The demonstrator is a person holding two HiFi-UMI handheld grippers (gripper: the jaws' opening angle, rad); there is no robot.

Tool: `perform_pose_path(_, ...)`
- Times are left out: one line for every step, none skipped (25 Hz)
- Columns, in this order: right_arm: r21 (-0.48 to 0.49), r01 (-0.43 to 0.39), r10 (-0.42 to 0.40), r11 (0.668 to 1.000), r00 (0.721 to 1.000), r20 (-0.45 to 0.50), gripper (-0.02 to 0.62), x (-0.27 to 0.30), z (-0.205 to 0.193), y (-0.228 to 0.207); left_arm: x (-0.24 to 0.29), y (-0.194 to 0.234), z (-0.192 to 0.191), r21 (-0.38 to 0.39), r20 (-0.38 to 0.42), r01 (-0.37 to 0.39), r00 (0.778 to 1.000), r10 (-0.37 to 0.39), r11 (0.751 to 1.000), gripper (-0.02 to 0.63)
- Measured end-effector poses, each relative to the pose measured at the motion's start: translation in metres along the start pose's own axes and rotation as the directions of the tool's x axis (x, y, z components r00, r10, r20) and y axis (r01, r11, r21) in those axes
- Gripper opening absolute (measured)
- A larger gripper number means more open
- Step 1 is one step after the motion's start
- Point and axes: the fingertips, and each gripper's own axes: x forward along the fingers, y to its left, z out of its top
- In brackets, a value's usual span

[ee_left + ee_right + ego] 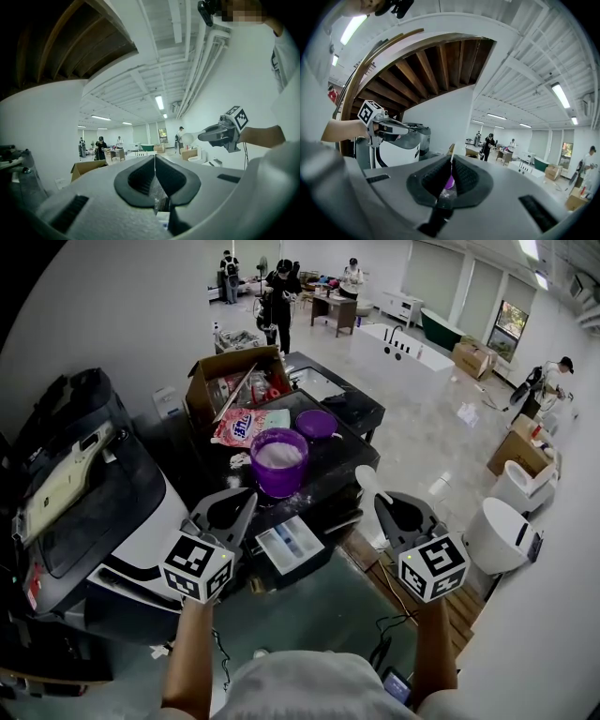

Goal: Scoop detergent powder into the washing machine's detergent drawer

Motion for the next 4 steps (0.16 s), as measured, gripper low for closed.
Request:
perform_pose_path(-0.001,-0.003,0.003,1.000,1.000,0.000,0.002,0.0017,0.0000,0.0016,-0.0008,0.0010,-0.0005,0.001,0.000,0.000,1.000,0.000,1.000,0.011)
perform_pose_path(-0.001,-0.007,0.007,1.000,1.000,0.000,0.002,0.0035,0.0001,0.0033,-0.0017,0.0023,-0.0009,0.003,-0.001,-0.001,1.000,0.001,1.000,0.011)
perform_pose_path(-0.002,-0.011,0.011,1.000,1.000,0.000,0.002,0.0055,0.0002,0.0051,-0.0025,0.0036,-0.0013,0.004,-0.001,-0.002,1.000,0.002,1.000,0.011)
perform_pose_path(-0.002,-0.014,0.014,1.000,1.000,0.001,0.002,0.0074,0.0003,0.0070,-0.0034,0.0049,-0.0017,0.005,-0.001,-0.004,1.000,0.004,1.000,0.011)
